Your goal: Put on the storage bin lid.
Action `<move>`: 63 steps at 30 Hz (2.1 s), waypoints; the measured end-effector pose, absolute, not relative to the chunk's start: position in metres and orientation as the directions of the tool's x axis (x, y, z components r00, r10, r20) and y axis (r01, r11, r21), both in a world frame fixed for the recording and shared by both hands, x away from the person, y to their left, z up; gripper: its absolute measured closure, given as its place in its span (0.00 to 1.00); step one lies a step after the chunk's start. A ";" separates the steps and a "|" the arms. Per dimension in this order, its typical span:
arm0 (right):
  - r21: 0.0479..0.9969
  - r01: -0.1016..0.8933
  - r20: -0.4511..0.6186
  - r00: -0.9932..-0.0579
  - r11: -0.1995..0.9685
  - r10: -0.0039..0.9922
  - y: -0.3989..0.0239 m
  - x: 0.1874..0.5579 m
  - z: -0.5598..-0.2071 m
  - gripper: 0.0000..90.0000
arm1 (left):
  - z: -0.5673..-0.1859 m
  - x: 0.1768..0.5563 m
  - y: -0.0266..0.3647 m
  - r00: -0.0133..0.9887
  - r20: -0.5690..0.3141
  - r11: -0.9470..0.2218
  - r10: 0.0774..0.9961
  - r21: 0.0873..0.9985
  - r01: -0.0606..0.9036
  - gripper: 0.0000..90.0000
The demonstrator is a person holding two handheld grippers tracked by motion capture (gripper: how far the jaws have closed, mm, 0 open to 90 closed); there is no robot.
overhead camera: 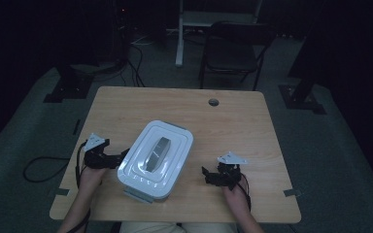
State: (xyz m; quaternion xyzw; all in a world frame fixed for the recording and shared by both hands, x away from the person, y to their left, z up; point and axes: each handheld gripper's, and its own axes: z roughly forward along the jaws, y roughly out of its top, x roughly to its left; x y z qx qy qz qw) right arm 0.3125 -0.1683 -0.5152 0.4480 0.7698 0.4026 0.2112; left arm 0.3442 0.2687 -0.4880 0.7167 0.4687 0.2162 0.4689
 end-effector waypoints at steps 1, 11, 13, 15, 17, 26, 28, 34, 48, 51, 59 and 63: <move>0.809 0.520 0.036 -0.509 0.274 0.860 -0.168 0.312 -0.515 0.14 | -0.488 0.344 0.269 0.467 -0.130 -0.121 0.875 0.875 0.469 0.01; 0.800 0.528 0.024 -0.503 0.285 0.864 -0.156 0.314 -0.517 0.14 | -0.512 0.361 0.264 0.450 -0.097 -0.144 0.888 0.869 0.473 0.01; 0.796 0.535 0.034 -0.507 0.284 0.861 -0.152 0.316 -0.518 0.14 | -0.515 0.364 0.263 0.449 -0.101 -0.145 0.888 0.864 0.482 0.01; 0.790 0.541 0.030 -0.504 0.289 0.863 -0.149 0.317 -0.518 0.14 | -0.517 0.366 0.261 0.452 -0.108 -0.150 0.886 0.854 0.498 0.01; 0.781 0.554 0.024 -0.487 0.288 0.873 -0.146 0.319 -0.519 0.14 | -0.517 0.368 0.259 0.455 -0.104 -0.155 0.884 0.853 0.498 0.01; 0.797 0.558 0.037 -0.423 0.229 0.905 -0.132 0.323 -0.515 0.14 | -0.515 0.366 0.247 0.476 -0.099 -0.165 0.874 0.860 0.483 0.01; 0.795 0.566 0.055 -0.425 0.217 0.904 -0.126 0.324 -0.514 0.14 | -0.514 0.366 0.245 0.487 -0.099 -0.173 0.868 0.859 0.482 0.01; 0.805 0.545 0.027 -0.428 0.234 0.903 -0.107 0.324 -0.511 0.14 | -0.513 0.365 0.242 0.497 -0.114 -0.176 0.860 0.848 0.500 0.01; 0.804 0.537 -0.020 -0.407 0.257 0.913 -0.113 0.324 -0.508 0.14 | -0.510 0.352 0.222 0.517 -0.122 -0.202 0.847 0.827 0.525 0.01; 0.803 0.536 -0.024 -0.408 0.261 0.913 -0.115 0.324 -0.508 0.14 | -0.510 0.349 0.218 0.520 -0.113 -0.215 0.847 0.821 0.528 0.01; 0.795 0.555 0.037 -0.445 0.243 0.895 -0.132 0.319 -0.507 0.16 | -0.508 0.334 0.206 0.576 -0.045 -0.317 0.816 0.798 0.512 0.01; 0.799 0.553 0.053 -0.453 0.234 0.890 -0.141 0.318 -0.504 0.15 | -0.507 0.329 0.201 0.595 -0.055 -0.323 0.802 0.798 0.509 0.01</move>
